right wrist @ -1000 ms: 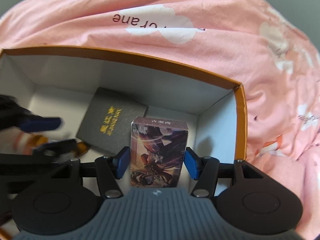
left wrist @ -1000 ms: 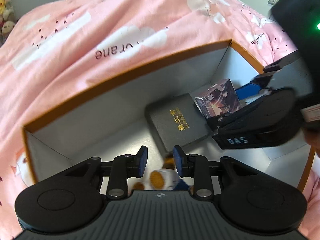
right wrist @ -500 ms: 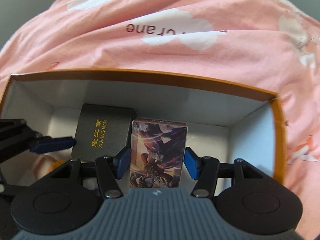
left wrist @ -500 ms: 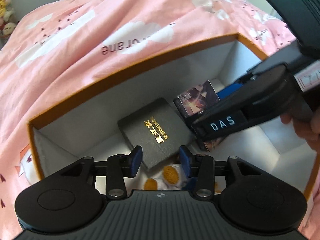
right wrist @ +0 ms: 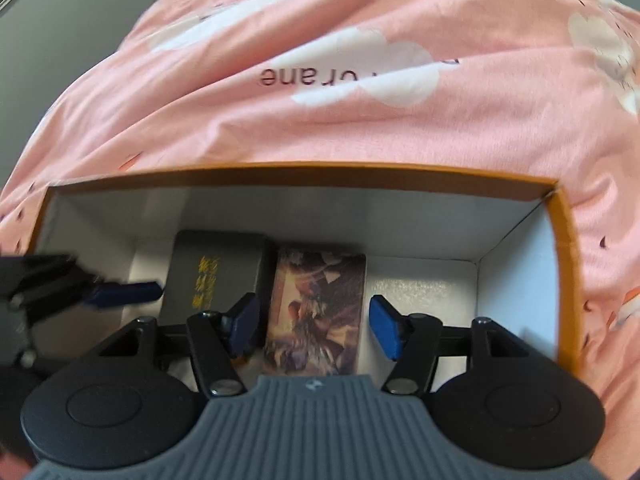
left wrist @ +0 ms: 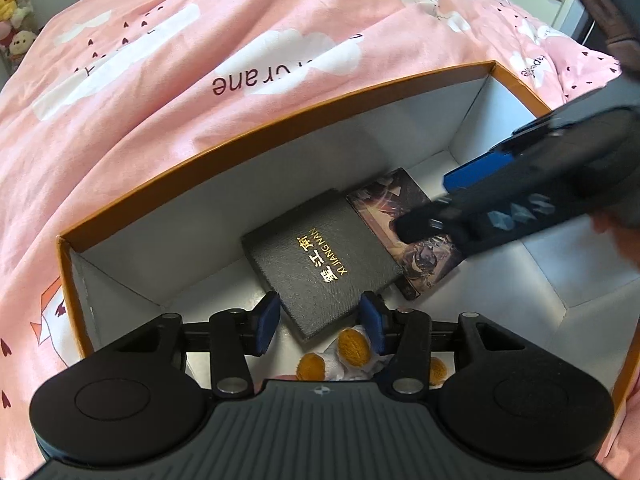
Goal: Organize objects
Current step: 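Lower the book and card into the box and open both grippers, then withdraw both grippers from the box toward the remaining items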
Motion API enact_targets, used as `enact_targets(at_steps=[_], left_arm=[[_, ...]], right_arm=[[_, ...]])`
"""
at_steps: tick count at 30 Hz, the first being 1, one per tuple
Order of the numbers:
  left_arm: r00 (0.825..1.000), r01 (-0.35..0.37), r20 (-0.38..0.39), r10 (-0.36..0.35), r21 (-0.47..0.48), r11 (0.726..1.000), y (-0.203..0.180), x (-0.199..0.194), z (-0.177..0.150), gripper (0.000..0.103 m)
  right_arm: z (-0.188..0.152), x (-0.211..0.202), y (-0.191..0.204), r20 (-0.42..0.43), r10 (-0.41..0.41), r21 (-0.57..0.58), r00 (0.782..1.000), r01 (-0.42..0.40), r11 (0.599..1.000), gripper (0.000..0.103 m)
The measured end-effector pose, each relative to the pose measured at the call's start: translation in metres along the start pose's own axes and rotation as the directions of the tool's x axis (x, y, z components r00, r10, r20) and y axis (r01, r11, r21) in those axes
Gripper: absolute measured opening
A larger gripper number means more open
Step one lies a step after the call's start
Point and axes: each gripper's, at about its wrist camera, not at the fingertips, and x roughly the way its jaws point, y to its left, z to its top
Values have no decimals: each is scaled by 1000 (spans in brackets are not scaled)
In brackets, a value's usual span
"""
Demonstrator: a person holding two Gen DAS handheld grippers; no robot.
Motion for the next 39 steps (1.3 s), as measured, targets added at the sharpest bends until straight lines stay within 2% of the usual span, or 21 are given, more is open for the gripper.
enact_targets(at_steps=[4, 10, 15, 17, 20, 24, 30, 35, 39], left_arm=[[1000, -15, -2, 15, 10, 1000, -2, 1, 2, 53], [998, -62, -14, 62, -1, 998, -3, -2, 4, 55], [999, -54, -6, 54, 8, 999, 1, -2, 3, 54], [999, -49, -2, 49, 16, 999, 2, -2, 3, 53], [999, -48, 5, 48, 28, 998, 1, -2, 4, 52], [999, -49, 9, 49, 39, 998, 0, 0, 7, 52], [998, -50, 31, 50, 9, 999, -2, -11, 5, 52], [987, -49, 155, 51, -16, 999, -20, -57, -4, 52], [970, 14, 245, -3, -44, 999, -41, -94, -18, 52]], right_arm=[[-9, -10, 5, -54, -2, -183, 999, -8, 983, 54], [-25, 5, 12, -165, -27, -370, 986, -36, 928, 54], [-31, 14, 26, -127, -90, -531, 988, 9, 847, 53], [-31, 16, 30, -115, -89, -575, 989, 7, 818, 44], [-31, 17, 34, -90, -94, -633, 992, 16, 774, 41], [-31, 18, 36, -81, -87, -659, 993, 13, 752, 41], [-35, 10, 38, -39, -108, -657, 993, 56, 752, 41], [-43, -36, 32, 51, -65, -568, 997, 83, 819, 41], [-65, -88, 22, 152, -41, -441, 988, 105, 891, 41]])
